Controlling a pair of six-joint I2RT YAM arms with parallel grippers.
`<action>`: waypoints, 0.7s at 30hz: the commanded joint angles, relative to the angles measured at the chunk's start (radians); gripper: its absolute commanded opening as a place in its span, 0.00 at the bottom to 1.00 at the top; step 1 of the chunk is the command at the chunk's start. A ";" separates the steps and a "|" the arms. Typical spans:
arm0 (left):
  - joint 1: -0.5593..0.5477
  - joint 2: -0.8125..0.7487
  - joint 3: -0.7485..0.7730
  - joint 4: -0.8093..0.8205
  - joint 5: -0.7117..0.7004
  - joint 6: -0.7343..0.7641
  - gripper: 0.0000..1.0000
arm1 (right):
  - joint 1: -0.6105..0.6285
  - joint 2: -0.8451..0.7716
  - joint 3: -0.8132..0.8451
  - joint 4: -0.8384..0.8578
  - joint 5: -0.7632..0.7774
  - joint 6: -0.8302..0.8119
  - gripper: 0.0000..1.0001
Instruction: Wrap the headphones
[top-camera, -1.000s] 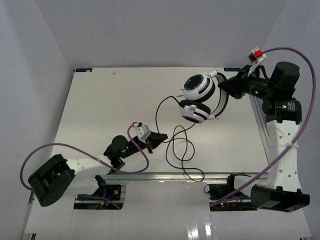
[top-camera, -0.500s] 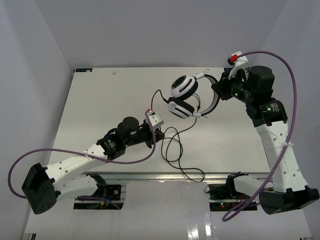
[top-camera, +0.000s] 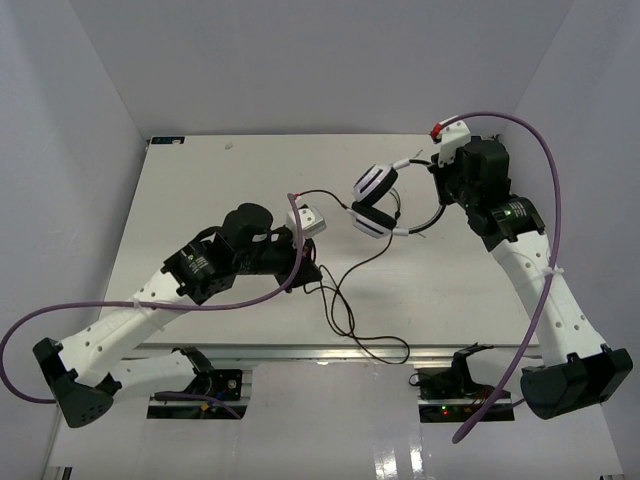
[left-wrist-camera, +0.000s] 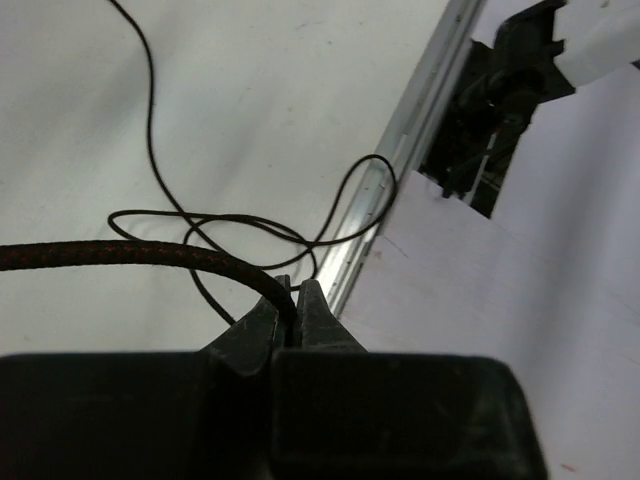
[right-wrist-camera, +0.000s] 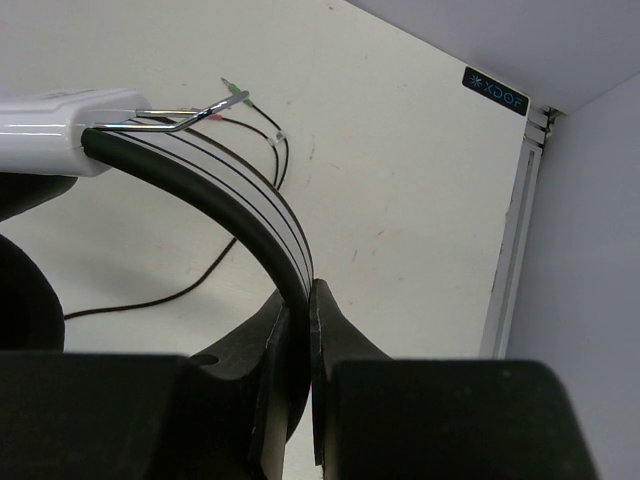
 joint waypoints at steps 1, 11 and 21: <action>-0.008 0.103 0.055 -0.132 0.173 -0.090 0.00 | 0.052 0.025 0.037 0.131 0.129 -0.023 0.08; -0.041 0.257 0.273 -0.281 -0.017 -0.051 0.00 | 0.111 0.013 -0.011 0.153 0.177 -0.117 0.08; -0.041 0.324 0.510 -0.255 0.046 -0.093 0.00 | 0.141 0.034 -0.081 0.146 0.117 -0.069 0.08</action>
